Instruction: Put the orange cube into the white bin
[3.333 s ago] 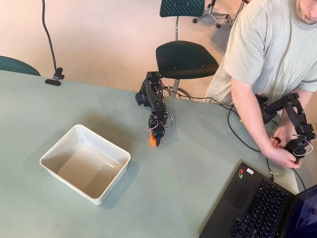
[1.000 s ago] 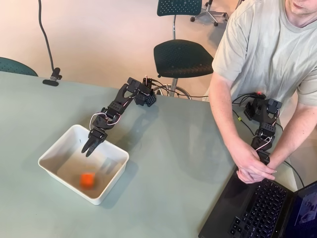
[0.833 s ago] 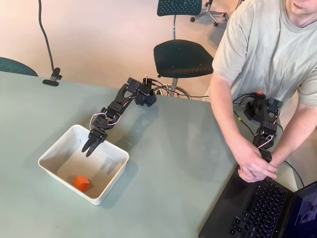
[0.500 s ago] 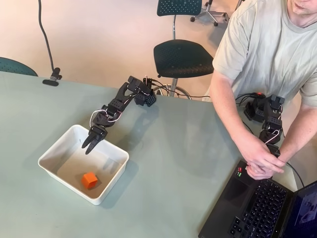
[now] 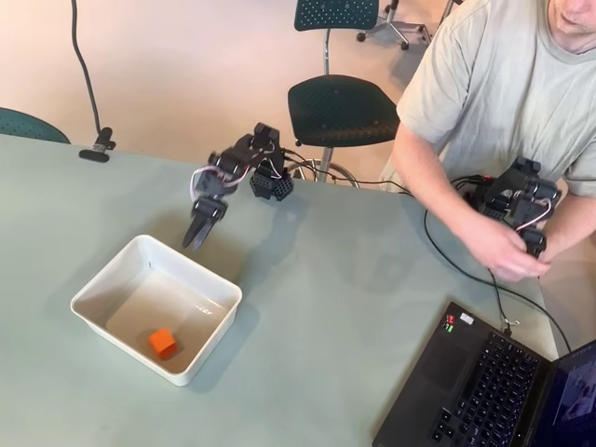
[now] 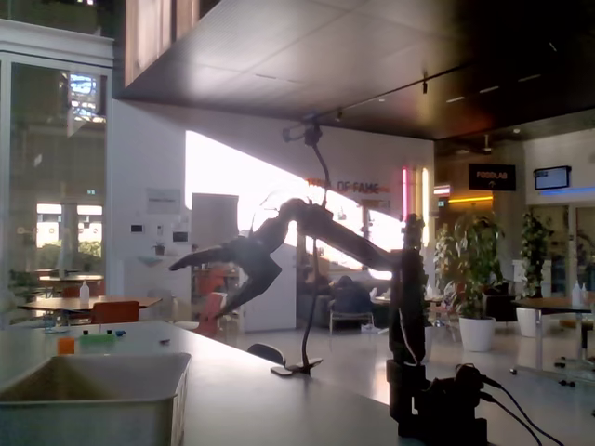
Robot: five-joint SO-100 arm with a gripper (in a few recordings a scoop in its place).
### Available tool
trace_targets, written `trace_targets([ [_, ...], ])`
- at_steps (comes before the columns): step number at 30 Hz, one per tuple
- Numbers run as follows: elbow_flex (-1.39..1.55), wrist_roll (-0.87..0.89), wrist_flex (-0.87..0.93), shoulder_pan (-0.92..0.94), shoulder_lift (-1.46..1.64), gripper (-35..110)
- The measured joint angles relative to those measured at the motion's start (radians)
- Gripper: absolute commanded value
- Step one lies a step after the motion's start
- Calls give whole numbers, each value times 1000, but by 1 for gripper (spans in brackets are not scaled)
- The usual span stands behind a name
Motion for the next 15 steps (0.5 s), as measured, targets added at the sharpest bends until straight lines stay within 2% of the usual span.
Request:
trace_targets([
  [4,12,0,183,-8,137,59],
  [7,64,0,253,-23,259,59],
  [15,488,0,241,-25,672,59],
])
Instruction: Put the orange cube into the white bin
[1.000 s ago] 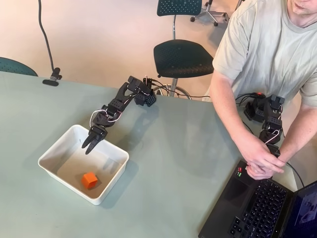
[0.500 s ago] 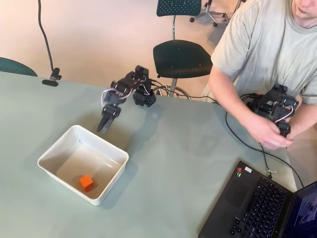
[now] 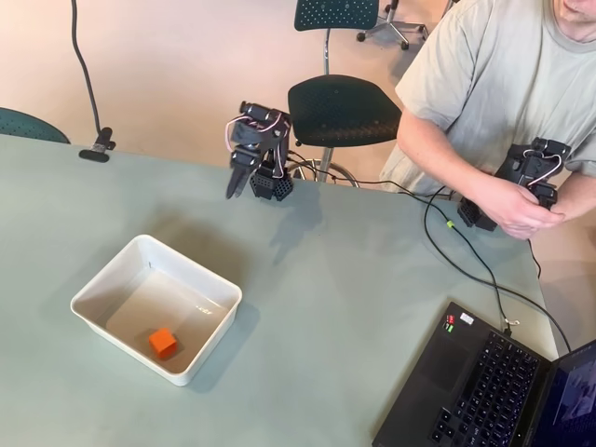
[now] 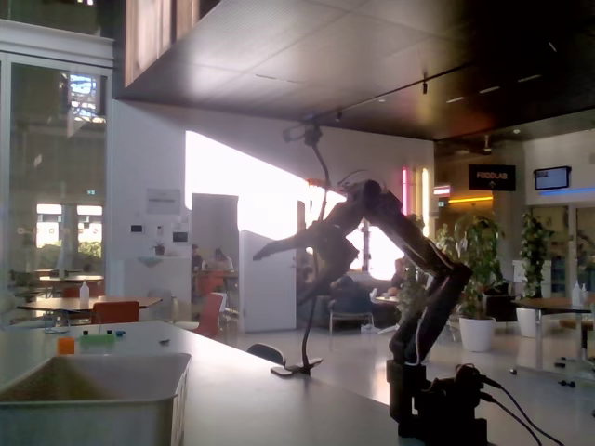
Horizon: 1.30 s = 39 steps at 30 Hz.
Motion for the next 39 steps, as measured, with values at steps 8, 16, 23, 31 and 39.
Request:
trace_targets([
  [8,676,0,-328,-41,402,59],
  [16,1178,0,-644,-100,721,58],
  [23,1302,0,-683,-209,765,58],
  [31,1401,0,-684,-225,776,58],
  [39,1413,0,-684,-218,775,40],
])
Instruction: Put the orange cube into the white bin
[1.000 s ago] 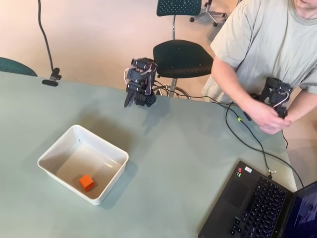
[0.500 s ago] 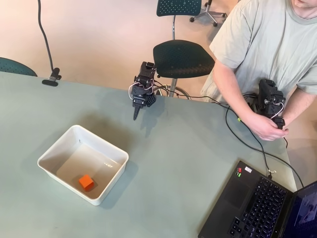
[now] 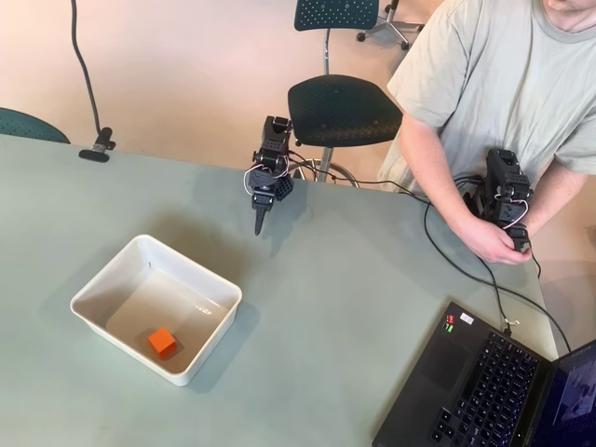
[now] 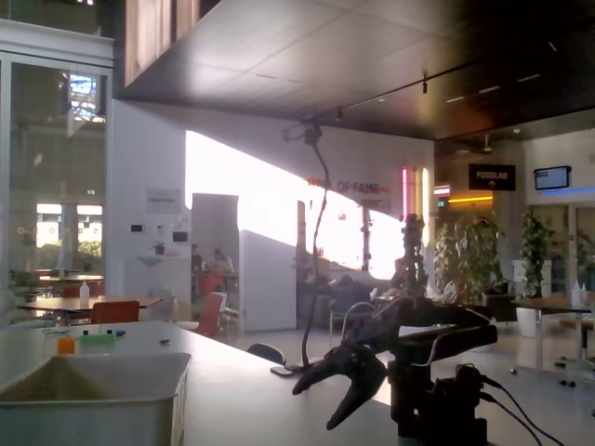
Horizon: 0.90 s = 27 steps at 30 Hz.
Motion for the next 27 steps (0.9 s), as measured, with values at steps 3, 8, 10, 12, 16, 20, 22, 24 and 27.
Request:
trace_targets([
  [3,3,0,0,0,0,26],
  [8,3,0,0,-2,0,9],
  [10,3,0,6,-2,0,5],
  [12,3,0,23,-2,0,4],
  [16,3,0,67,-2,0,4],
  [20,3,0,104,-2,0,4],
  [22,3,0,117,-2,0,4],
  [24,3,0,121,0,0,4],
  [27,3,38,123,8,0,4],
])
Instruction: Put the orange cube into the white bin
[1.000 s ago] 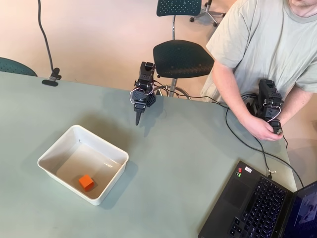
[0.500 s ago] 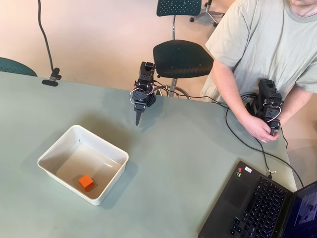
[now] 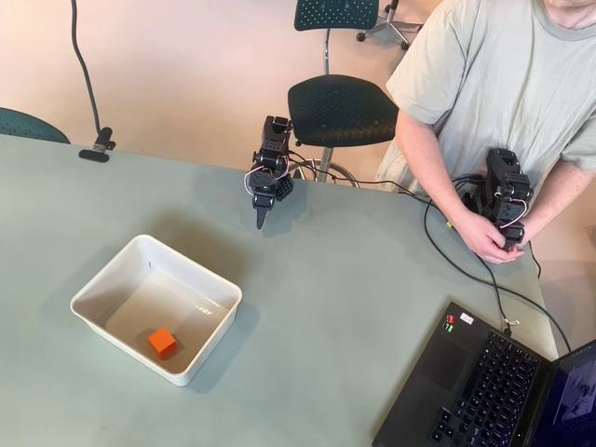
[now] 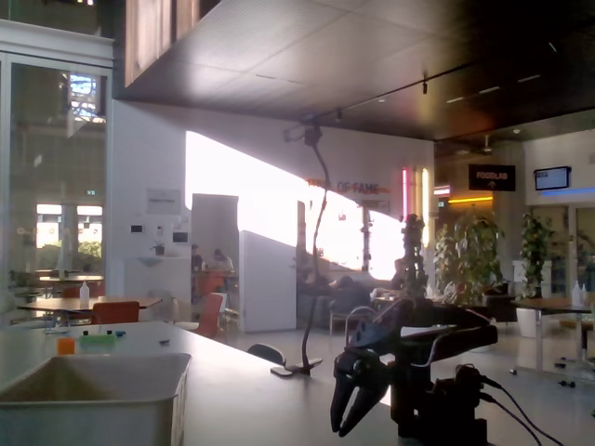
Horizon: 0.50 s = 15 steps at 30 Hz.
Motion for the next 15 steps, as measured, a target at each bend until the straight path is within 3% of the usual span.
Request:
trace_targets([
  [6,0,146,0,-2,0,4],
  [15,0,160,0,-2,0,3],
])
